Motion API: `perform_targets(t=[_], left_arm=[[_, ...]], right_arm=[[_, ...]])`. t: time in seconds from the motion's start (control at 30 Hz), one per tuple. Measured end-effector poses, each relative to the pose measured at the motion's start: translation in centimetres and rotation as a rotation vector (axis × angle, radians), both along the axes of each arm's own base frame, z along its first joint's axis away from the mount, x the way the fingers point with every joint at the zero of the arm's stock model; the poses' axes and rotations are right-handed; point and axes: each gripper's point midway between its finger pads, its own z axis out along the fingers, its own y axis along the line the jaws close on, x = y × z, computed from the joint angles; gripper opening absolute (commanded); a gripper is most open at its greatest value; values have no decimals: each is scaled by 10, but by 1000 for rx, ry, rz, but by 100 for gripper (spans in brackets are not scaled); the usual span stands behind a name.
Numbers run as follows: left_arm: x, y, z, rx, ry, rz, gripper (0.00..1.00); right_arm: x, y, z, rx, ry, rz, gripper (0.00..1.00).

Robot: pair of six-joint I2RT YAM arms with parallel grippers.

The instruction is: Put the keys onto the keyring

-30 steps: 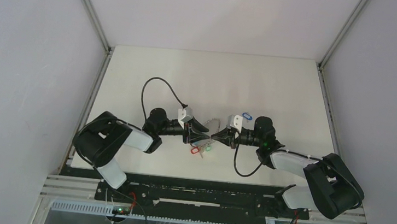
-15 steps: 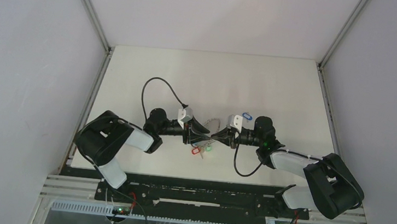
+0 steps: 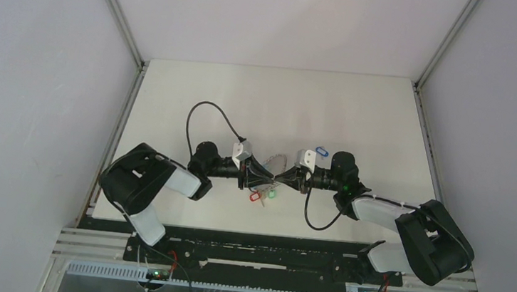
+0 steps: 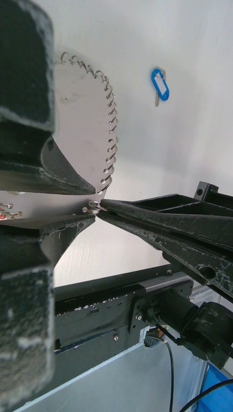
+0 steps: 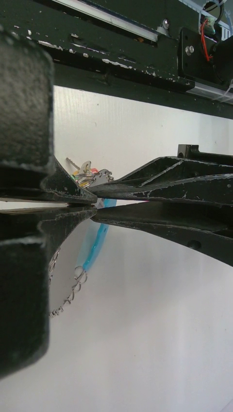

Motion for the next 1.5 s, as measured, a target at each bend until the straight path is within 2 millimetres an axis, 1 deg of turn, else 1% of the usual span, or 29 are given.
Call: perform_targets(t=[0.17,0.4,0.57,0.6,0.67,0.7,0.87,0.93,1.1,1.2,1.27,1.37,1.5], left_arm=[[-1,-2,-7,10,26,-8,26],[-1,-4,-4,-2,49,-13,26],[-3,-5,-3,-12,64,-26,13],[-4,-5,-3,-14,66,-27,10],[-4,-5,-2,-16,66,-28,1],[-4,-5,-2,-17,68,-28,0],[-3,-5,-1,-17,68,-19,0],[-2,-6,0,-7,66,-6,0],[-2,-2,12,50,-4,45,0],[6,3,13,107,-27,99,0],[9,7,8,150,-29,125,0],[13,14,-6,244,-14,162,0],[12,18,-16,330,-15,175,0]], right_arm=[[0,0,0,1,1,1,0],[-2,1,2,6,-4,10,0],[-3,2,3,10,-8,19,0],[-3,2,4,10,-8,20,0],[-3,3,4,10,-8,22,0],[-3,4,5,10,-9,23,0],[-1,4,5,6,-4,18,0],[-1,2,6,-7,3,7,2],[-5,-8,17,-24,-20,-19,15],[-3,-17,21,-41,-33,-51,21],[-3,-22,22,-57,-44,-69,21],[-4,-26,22,-83,-48,-76,22],[-3,-26,20,-110,-50,-68,22]])
